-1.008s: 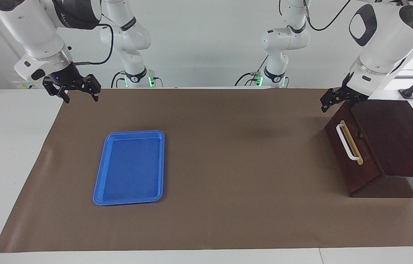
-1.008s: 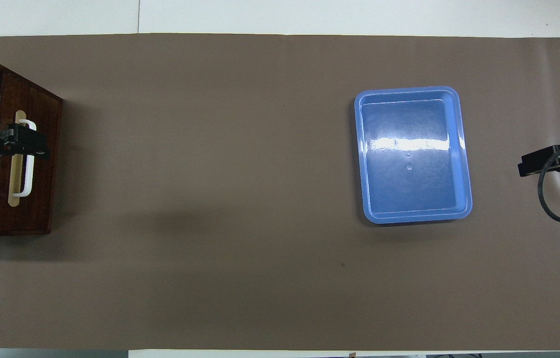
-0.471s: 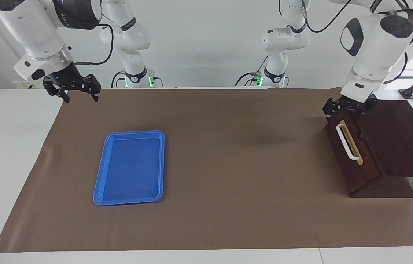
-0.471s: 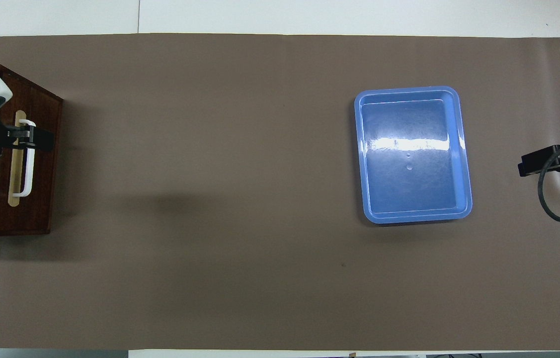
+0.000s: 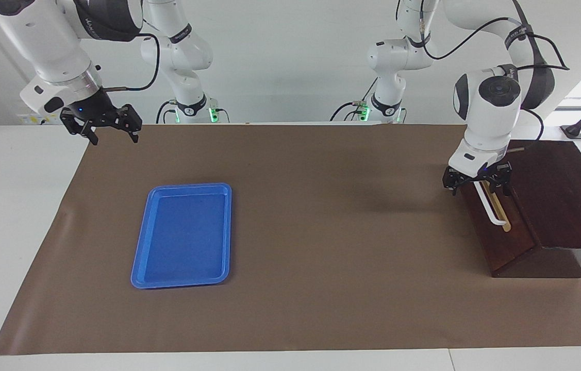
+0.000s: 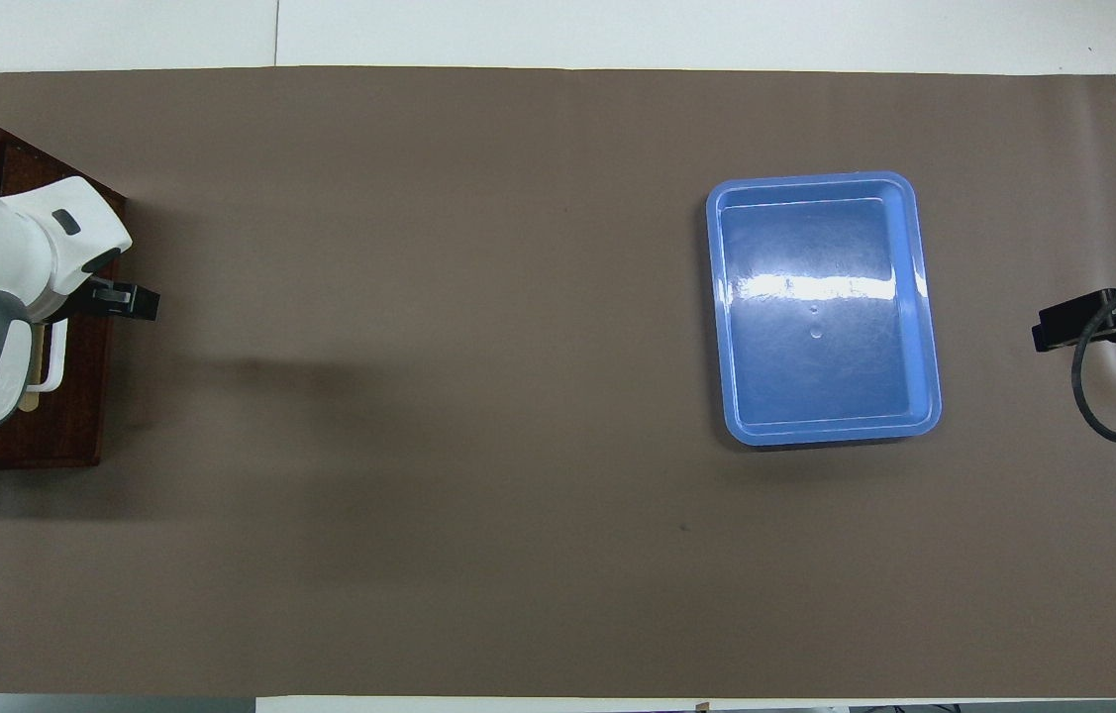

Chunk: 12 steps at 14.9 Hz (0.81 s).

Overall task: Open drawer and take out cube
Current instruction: 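Pull the drawer open toward the robot with the left gripper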

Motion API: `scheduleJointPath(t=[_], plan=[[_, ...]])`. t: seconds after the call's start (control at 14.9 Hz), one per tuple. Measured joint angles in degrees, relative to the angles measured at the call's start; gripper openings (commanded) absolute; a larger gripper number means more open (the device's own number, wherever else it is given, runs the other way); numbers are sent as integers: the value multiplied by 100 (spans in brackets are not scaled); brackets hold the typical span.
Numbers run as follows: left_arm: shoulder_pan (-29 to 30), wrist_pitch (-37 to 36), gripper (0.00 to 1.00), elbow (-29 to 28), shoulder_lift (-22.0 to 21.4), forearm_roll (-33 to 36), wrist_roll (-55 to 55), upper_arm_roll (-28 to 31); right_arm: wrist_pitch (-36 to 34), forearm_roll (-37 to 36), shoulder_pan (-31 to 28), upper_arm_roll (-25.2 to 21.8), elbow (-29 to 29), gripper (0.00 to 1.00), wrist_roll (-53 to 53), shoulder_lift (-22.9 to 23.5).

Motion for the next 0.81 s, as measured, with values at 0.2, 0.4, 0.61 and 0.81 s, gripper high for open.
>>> scheduleJointPath(t=[0.2,0.4,0.61,0.81], plan=[[201,501,100,-175,160,161,-1,29,-79,0,-1,-2,0,100,0,0],[342,920,100,-430,200,178,-4,23,-211,0,-1,-1,0,100,0,0],[315,1220,100,-619,251,183,-616,-27,-220,0,2,10,0,100,0,0],[-215,1292,100,-608,349,225,-1622,-35,-220,0,2,10,0,100,0,0]])
